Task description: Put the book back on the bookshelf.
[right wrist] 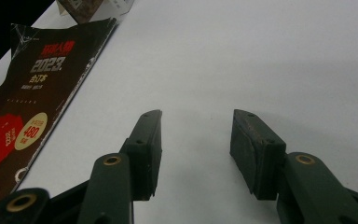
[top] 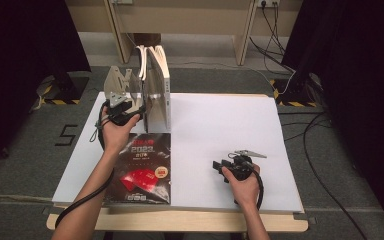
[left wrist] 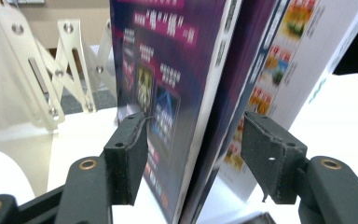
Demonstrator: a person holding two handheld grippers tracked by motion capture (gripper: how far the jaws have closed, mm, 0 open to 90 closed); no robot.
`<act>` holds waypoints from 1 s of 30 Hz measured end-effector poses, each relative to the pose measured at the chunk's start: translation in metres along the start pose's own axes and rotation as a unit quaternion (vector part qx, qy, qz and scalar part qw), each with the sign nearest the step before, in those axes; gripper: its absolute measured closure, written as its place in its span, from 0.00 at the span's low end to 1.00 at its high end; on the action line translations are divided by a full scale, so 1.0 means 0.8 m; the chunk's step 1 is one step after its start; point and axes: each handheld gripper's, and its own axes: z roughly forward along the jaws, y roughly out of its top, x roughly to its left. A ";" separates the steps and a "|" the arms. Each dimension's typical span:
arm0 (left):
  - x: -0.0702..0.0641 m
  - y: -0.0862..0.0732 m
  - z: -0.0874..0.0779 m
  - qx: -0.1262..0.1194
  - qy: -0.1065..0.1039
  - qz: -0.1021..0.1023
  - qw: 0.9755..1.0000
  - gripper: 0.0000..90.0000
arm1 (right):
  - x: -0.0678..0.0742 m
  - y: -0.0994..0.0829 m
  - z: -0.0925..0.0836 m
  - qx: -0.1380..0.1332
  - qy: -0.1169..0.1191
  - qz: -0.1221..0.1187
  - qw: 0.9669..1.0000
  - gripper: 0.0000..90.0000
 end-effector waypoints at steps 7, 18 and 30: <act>0.004 -0.019 -0.011 0.012 -0.006 0.004 1.000 0.44 | 0.003 -0.001 0.003 0.005 0.000 0.000 1.000 0.60; 0.023 -0.042 -0.026 0.034 -0.013 -0.013 0.999 0.44 | 0.003 0.001 0.001 0.002 -0.001 -0.006 1.000 0.60; 0.069 -0.074 -0.047 0.094 -0.011 -0.028 0.995 0.53 | 0.011 0.008 0.003 0.005 0.000 -0.015 1.000 0.60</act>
